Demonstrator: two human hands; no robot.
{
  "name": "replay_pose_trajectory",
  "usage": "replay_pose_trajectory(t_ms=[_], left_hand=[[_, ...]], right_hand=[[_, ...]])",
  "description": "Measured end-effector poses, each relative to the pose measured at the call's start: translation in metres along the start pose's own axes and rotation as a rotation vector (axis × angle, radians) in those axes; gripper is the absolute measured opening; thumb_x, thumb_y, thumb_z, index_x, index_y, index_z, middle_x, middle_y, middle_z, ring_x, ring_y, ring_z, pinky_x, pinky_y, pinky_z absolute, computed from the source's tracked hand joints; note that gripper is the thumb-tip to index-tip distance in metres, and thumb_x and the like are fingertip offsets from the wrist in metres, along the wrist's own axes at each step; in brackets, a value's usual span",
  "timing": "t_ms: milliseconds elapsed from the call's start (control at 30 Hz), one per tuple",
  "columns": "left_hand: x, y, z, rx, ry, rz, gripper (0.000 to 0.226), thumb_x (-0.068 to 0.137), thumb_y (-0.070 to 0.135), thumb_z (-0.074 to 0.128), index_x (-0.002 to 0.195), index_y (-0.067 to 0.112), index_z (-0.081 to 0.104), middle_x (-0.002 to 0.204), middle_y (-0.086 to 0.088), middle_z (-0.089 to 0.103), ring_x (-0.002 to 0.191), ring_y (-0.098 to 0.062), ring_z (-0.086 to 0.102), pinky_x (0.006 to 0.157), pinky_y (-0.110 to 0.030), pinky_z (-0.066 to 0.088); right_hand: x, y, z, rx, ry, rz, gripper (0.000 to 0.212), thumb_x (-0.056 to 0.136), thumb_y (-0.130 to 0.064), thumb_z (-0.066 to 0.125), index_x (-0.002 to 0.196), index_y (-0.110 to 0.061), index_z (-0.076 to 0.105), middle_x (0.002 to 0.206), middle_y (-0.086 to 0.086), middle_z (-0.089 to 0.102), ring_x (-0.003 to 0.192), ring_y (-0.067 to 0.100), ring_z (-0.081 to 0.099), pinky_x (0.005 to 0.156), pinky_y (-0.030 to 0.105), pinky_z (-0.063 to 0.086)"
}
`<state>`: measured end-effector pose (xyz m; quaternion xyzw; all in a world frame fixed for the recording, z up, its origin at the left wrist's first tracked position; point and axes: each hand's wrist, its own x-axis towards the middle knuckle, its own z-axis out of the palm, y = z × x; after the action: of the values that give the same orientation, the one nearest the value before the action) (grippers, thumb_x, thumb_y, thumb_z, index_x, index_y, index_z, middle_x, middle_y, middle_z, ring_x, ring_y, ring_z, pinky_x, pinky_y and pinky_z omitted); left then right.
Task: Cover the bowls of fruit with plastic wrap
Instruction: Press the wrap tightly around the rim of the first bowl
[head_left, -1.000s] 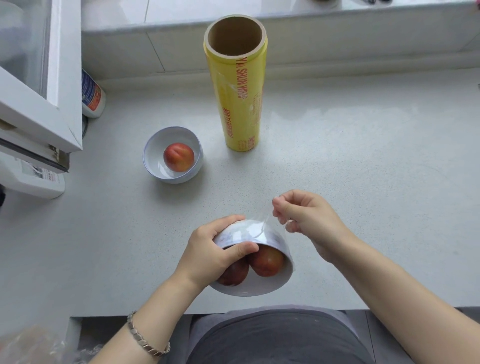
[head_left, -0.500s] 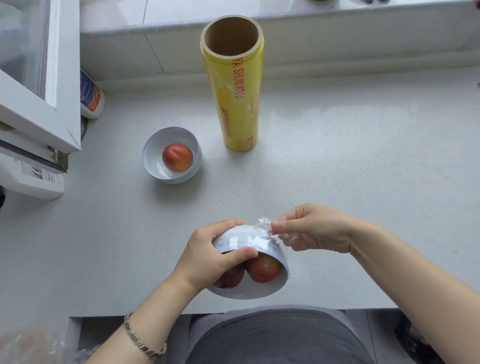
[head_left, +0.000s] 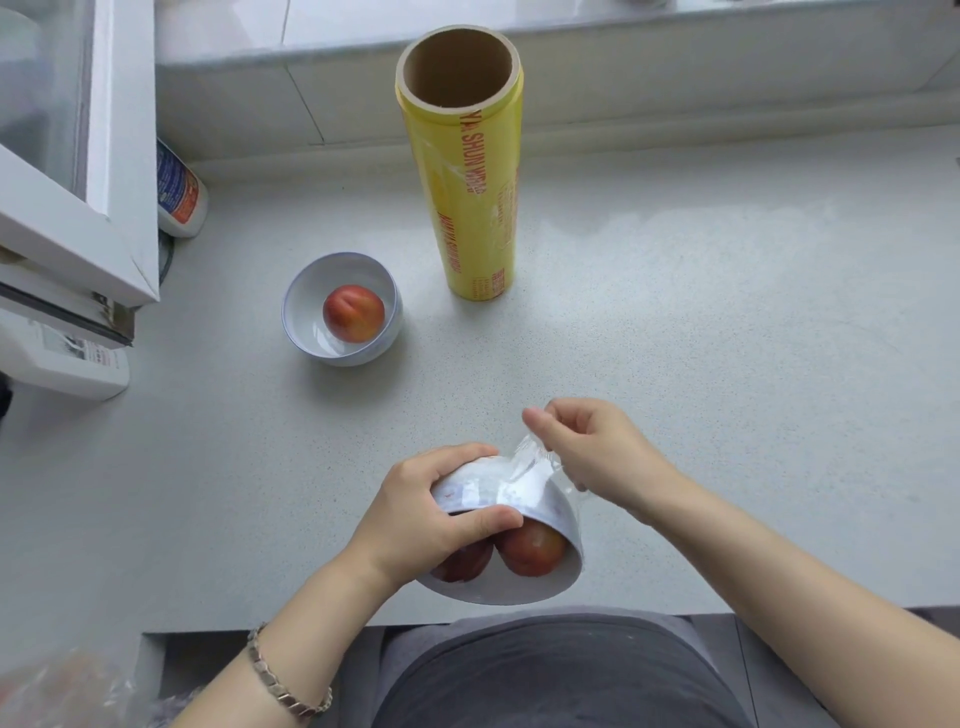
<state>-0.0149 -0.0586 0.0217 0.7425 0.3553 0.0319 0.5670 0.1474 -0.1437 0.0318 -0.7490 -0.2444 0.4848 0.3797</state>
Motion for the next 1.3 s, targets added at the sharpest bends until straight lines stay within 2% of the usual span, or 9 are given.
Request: replay_pose_trajectory(t_ms=[300, 567, 667, 767, 833, 900, 1033, 1167, 1300], left_hand=[[-0.004, 0.0, 0.001, -0.083, 0.006, 0.174, 0.053, 0.045, 0.079, 0.068, 0.094, 0.061, 0.062, 0.104, 0.03, 0.064, 0.095, 0.004, 0.06, 0.084, -0.01, 0.043], [0.001, 0.009, 0.004, -0.145, -0.003, 0.211, 0.053, 0.042, 0.077, 0.071, 0.09, 0.056, 0.066, 0.098, 0.026, 0.067, 0.091, 0.004, 0.061, 0.081, -0.011, 0.045], [0.001, 0.01, 0.003, -0.199, 0.003, 0.183, 0.055, 0.039, 0.078, 0.071, 0.089, 0.055, 0.067, 0.096, 0.026, 0.068, 0.089, 0.005, 0.062, 0.079, -0.011, 0.046], [0.001, 0.008, 0.004, -0.229, 0.064, 0.15, 0.057, 0.037, 0.079, 0.071, 0.088, 0.052, 0.068, 0.096, 0.025, 0.069, 0.091, 0.003, 0.062, 0.079, -0.012, 0.047], [0.002, 0.005, 0.003, -0.243, 0.11, 0.12, 0.057, 0.036, 0.078, 0.071, 0.083, 0.047, 0.071, 0.094, 0.024, 0.07, 0.09, 0.003, 0.063, 0.079, -0.01, 0.046], [0.002, 0.002, 0.002, -0.23, 0.129, 0.105, 0.06, 0.036, 0.078, 0.072, 0.084, 0.043, 0.07, 0.093, 0.023, 0.07, 0.09, 0.003, 0.063, 0.079, -0.01, 0.046], [0.004, 0.005, 0.0, -0.231, 0.149, 0.131, 0.056, 0.04, 0.077, 0.071, 0.083, 0.043, 0.069, 0.091, 0.026, 0.07, 0.088, 0.006, 0.063, 0.077, -0.009, 0.045], [0.005, 0.006, -0.002, -0.238, 0.175, 0.126, 0.059, 0.038, 0.078, 0.071, 0.084, 0.041, 0.07, 0.091, 0.026, 0.07, 0.088, 0.006, 0.063, 0.078, -0.009, 0.046], [0.005, 0.003, -0.004, -0.281, 0.205, 0.114, 0.064, 0.037, 0.079, 0.071, 0.086, 0.038, 0.069, 0.088, 0.021, 0.072, 0.086, 0.003, 0.064, 0.077, -0.011, 0.047]], right_hand=[[0.014, 0.014, 0.005, -0.039, 0.03, 0.071, 0.036, 0.089, -0.033, 0.056, 0.057, -0.016, 0.05, 0.03, -0.01, 0.036, 0.027, 0.005, 0.033, 0.035, 0.016, 0.031], [0.016, 0.02, -0.008, -0.051, -0.281, 0.332, 0.037, 0.082, -0.036, 0.062, 0.052, -0.02, 0.048, 0.048, -0.004, 0.038, 0.044, 0.01, 0.03, 0.045, 0.019, 0.026], [0.015, 0.022, -0.017, -0.073, -0.314, 0.365, 0.025, 0.081, -0.018, 0.062, 0.059, -0.018, 0.051, 0.06, 0.003, 0.041, 0.052, 0.013, 0.031, 0.05, 0.021, 0.026], [0.01, 0.017, -0.03, -0.216, -0.128, 0.229, 0.014, 0.079, -0.008, 0.062, 0.068, -0.017, 0.06, 0.061, 0.001, 0.052, 0.053, 0.011, 0.045, 0.055, 0.022, 0.036], [0.001, 0.006, -0.037, -0.073, 0.102, 0.016, 0.007, 0.08, -0.015, 0.067, 0.075, -0.02, 0.065, 0.066, -0.005, 0.061, 0.06, 0.007, 0.056, 0.063, 0.019, 0.043], [-0.012, -0.008, -0.039, 0.05, 0.113, -0.186, 0.005, 0.084, -0.025, 0.064, 0.086, -0.026, 0.068, 0.085, -0.009, 0.069, 0.08, -0.001, 0.064, 0.076, 0.012, 0.047], [-0.031, -0.014, -0.017, -0.124, -0.279, -0.332, 0.04, 0.072, -0.053, 0.058, 0.11, -0.042, 0.056, 0.115, -0.029, 0.056, 0.109, -0.014, 0.05, 0.092, 0.003, 0.034], [-0.026, -0.003, -0.004, -0.224, -0.25, -0.271, 0.074, 0.059, -0.055, 0.07, 0.127, -0.038, 0.046, 0.118, -0.027, 0.051, 0.109, -0.014, 0.045, 0.092, 0.006, 0.033], [-0.02, 0.005, -0.005, -0.041, -0.293, -0.181, 0.07, 0.048, -0.056, 0.071, 0.113, -0.039, 0.054, 0.112, -0.021, 0.061, 0.103, -0.008, 0.056, 0.086, 0.01, 0.042]])
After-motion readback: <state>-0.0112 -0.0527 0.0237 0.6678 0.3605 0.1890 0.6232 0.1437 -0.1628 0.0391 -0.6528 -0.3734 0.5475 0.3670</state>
